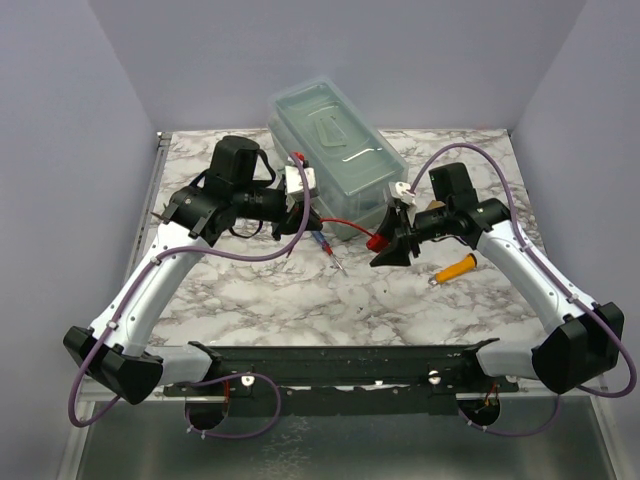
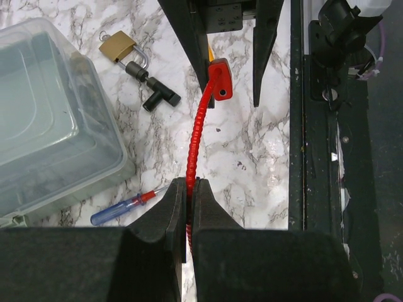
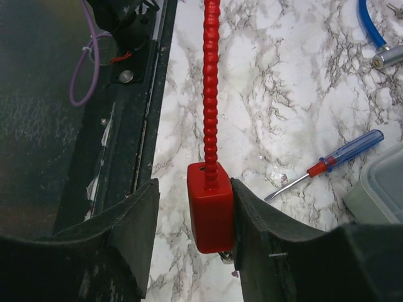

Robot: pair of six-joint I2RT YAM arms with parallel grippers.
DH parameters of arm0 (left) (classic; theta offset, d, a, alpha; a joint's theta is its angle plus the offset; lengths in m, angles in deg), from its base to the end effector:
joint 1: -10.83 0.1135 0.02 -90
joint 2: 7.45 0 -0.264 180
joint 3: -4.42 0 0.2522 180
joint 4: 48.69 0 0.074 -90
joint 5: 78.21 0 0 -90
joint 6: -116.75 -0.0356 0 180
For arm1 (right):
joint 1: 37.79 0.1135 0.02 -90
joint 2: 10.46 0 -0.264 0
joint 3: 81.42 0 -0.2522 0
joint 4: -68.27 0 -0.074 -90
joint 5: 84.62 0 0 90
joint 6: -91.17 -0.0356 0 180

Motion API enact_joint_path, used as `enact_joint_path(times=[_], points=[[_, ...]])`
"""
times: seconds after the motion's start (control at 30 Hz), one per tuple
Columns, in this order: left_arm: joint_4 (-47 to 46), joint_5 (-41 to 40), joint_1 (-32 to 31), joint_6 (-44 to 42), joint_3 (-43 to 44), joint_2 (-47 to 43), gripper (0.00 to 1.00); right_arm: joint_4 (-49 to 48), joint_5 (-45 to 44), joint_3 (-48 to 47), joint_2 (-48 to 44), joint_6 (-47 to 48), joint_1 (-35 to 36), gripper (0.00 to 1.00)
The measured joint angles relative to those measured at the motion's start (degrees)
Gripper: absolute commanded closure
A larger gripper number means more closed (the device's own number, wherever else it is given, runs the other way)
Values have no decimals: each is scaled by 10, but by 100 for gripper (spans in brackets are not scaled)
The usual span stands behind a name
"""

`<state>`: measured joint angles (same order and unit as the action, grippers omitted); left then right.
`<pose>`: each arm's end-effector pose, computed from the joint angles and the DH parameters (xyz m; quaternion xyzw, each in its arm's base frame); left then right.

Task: Lock with the key
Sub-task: Lock the lock.

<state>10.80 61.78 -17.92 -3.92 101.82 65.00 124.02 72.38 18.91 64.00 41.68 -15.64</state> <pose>0.2051 -0.1436 0.4167 0.5684 0.5993 -0.3669 0.4279 0.2250 0.1270 0.3229 -0.5673 0.5736 0.4680 0.3608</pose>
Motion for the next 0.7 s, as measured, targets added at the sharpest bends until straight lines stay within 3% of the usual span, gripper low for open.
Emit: enact_joint_path(times=[0.3, 0.43, 0.47, 0.6, 0.7], points=[[-15, 0, 0, 14, 0, 3, 100, -3, 2, 1, 3, 0, 0, 72], [-16, 0, 0, 15, 0, 4, 100, -3, 2, 1, 3, 0, 0, 97], [-17, 0, 0, 15, 0, 4, 100, -3, 2, 1, 3, 0, 0, 99], [-20, -18, 0, 25, -6, 3, 70, -4, 1, 1, 3, -9, 0, 100], [-12, -63, 1, 32, -19, 3, 66, -6, -7, 1, 3, -22, 0, 100]])
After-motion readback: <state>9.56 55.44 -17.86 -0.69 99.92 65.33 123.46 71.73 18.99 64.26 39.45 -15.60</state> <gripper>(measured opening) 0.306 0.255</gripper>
